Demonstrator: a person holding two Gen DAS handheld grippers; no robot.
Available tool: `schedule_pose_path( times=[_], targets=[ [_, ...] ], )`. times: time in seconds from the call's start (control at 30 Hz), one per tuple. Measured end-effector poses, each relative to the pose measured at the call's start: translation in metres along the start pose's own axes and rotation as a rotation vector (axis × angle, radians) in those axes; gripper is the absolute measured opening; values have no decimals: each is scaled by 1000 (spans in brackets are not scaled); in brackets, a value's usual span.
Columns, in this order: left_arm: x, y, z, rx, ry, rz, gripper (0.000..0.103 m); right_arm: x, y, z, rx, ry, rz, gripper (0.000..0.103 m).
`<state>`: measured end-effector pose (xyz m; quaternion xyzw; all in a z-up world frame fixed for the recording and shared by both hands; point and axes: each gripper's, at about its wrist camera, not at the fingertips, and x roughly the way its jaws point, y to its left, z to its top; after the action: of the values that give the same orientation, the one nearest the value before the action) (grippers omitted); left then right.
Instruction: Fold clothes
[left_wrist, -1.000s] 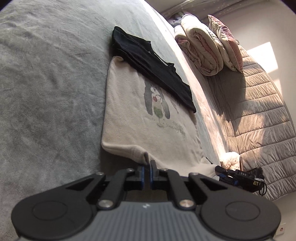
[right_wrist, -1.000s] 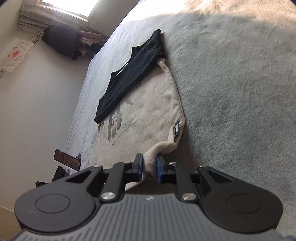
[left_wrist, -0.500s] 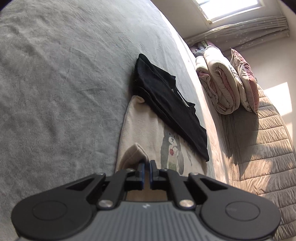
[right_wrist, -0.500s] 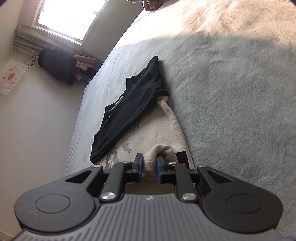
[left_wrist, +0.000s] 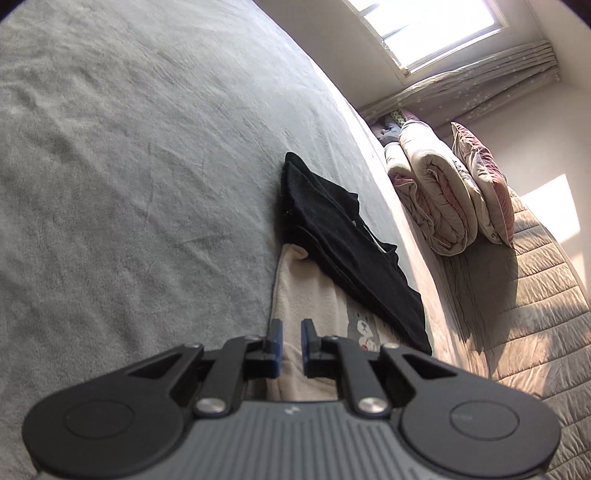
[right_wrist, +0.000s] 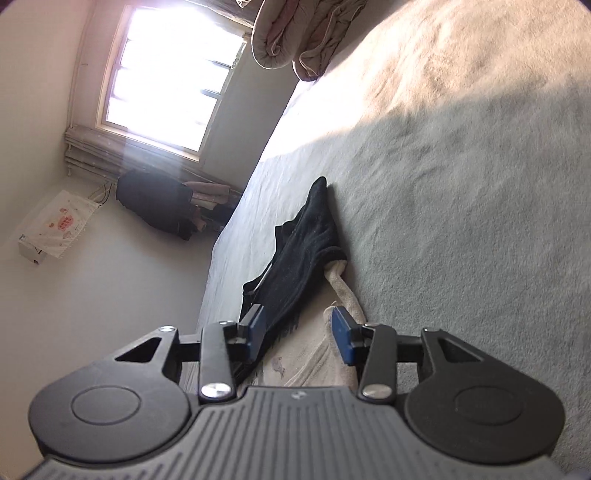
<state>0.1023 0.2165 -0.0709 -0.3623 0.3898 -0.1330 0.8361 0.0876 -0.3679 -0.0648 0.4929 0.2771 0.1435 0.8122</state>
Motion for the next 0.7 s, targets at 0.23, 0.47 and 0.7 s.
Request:
schedule_pose_path(
  times=[0.23,0.47,0.7],
  targets=[
    [6,-21,-9,180,15,37,32,5,31,-13,-257,7,-77,45],
    [8,-34,-20,312,6,125,30,30,47,-42,-538,5,-229,45],
    [5,-48,-32,411,-37,202,17,50,50,-66,-763,-5,-359,41]
  ],
)
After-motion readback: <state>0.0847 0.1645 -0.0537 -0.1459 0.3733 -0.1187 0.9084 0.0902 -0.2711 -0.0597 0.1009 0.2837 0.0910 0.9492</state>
